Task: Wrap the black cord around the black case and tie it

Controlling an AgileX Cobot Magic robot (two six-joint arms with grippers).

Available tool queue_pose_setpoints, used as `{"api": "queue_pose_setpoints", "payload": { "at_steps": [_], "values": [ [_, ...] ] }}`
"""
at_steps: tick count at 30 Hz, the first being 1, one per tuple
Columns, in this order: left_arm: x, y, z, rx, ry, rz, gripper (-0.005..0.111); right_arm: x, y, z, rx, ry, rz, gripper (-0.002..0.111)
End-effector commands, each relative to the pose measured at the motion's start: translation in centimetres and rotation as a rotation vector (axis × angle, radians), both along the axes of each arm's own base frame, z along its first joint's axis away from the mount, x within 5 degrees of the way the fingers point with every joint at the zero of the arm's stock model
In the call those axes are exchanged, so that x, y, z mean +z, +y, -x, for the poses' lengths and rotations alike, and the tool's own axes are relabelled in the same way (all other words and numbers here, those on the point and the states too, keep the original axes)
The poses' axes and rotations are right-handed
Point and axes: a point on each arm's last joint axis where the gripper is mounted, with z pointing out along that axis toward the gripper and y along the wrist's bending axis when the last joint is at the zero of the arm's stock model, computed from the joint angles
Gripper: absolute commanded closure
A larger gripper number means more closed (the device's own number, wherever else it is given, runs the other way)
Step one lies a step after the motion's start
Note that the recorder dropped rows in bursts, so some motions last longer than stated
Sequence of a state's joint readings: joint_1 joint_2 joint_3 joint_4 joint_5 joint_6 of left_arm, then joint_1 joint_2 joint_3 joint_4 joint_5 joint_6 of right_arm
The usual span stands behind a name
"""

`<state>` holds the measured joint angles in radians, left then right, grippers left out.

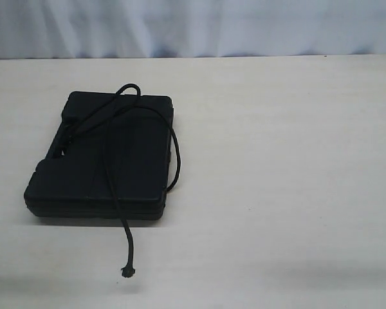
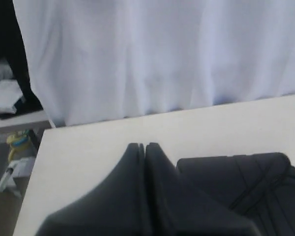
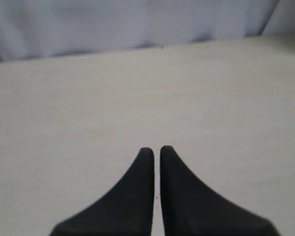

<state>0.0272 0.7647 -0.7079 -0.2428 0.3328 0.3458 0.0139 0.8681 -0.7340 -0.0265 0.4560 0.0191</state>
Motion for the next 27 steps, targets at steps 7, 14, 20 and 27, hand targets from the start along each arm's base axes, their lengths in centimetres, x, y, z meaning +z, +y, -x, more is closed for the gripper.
{"api": "queue_pose_setpoints", "payload": {
  "at_steps": [7, 14, 20, 27],
  "values": [
    [-2.6, -0.8, 10.4, -0.089, -0.364, 0.1, 0.107, -1.7, 0.8, 9.5, 0.112, -0.46, -0.022, 0.104],
    [-3.4, -0.3, 13.8, -0.08, -0.584, 0.143, 0.107, -2.0, 0.1, 14.9, 0.113, -0.736, -0.038, 0.104],
    [-3.3, -0.3, 13.9, -0.08, -0.593, 0.169, 0.107, -2.5, 0.1, 15.2, 0.109, -0.747, -0.019, 0.104],
    [-6.1, -0.8, 12.8, -0.109, -0.432, 0.237, 0.107, -3.1, 0.3, 14.9, 0.112, -0.737, -0.141, 0.104]
  ]
}}
